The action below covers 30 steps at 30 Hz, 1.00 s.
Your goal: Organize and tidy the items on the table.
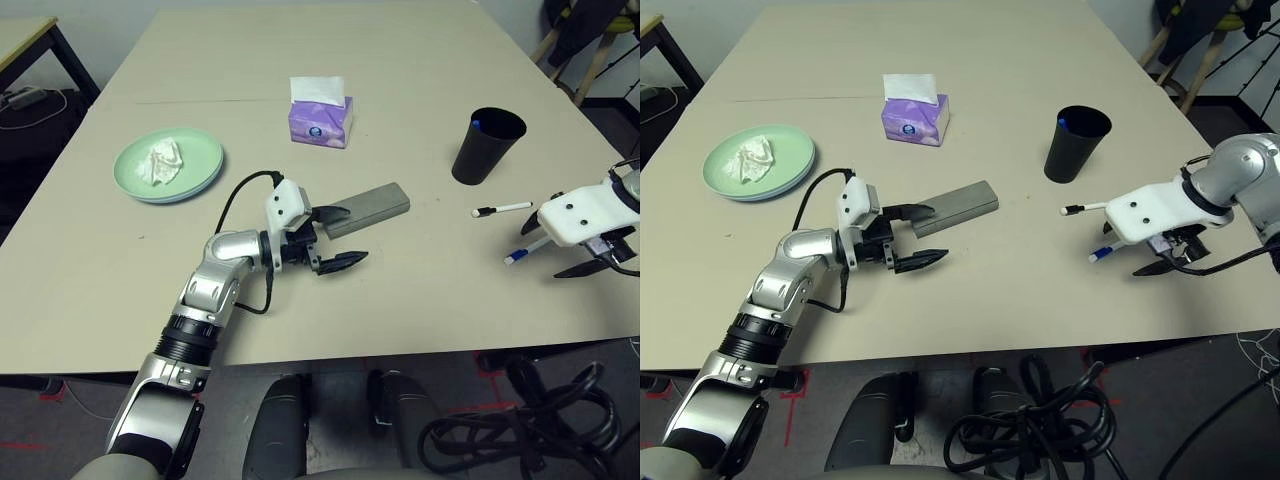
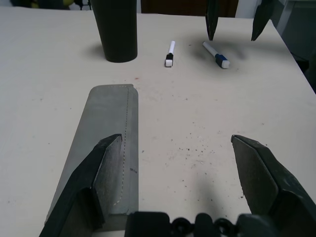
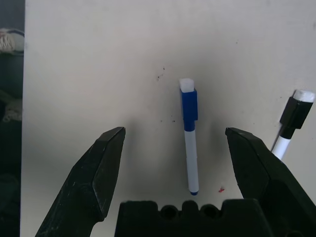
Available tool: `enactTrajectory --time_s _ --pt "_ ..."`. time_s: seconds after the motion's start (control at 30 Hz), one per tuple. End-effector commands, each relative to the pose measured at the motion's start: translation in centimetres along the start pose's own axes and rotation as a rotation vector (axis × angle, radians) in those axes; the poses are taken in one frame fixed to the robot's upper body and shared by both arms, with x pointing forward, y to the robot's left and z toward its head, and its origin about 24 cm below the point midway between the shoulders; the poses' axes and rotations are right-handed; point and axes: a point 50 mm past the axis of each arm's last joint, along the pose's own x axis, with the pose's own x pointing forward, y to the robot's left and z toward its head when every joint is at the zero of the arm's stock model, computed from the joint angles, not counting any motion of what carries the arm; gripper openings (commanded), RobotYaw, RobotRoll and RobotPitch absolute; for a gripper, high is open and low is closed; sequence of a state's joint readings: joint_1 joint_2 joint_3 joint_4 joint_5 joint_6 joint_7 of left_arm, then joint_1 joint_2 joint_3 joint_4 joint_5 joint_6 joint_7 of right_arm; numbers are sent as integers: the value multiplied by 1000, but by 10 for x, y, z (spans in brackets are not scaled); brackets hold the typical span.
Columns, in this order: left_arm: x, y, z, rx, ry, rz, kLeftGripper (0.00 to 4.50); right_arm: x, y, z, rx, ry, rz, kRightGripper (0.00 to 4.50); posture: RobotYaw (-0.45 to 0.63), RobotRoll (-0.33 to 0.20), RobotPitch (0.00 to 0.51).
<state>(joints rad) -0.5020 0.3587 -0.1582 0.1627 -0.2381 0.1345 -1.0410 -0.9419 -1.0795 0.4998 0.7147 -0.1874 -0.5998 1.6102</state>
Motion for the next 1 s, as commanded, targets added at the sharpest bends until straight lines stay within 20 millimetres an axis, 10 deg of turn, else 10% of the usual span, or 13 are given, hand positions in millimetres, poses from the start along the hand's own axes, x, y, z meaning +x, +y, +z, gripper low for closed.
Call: enactTrajectory --time_s 0.03,0.77,1.0 --pt "1 -1 8 26 -38 -9 4483 3 -1 -2 -16 31 26 4500 35 0 221" --pt "-1 -5 12 46 -39 4 4483 29 0 -2 -61 10 50 4500 68 0 227" --pt "0 -4 14 52 -45 2 4500 30 5 -5 -45 10 80 2420 68 0 222"
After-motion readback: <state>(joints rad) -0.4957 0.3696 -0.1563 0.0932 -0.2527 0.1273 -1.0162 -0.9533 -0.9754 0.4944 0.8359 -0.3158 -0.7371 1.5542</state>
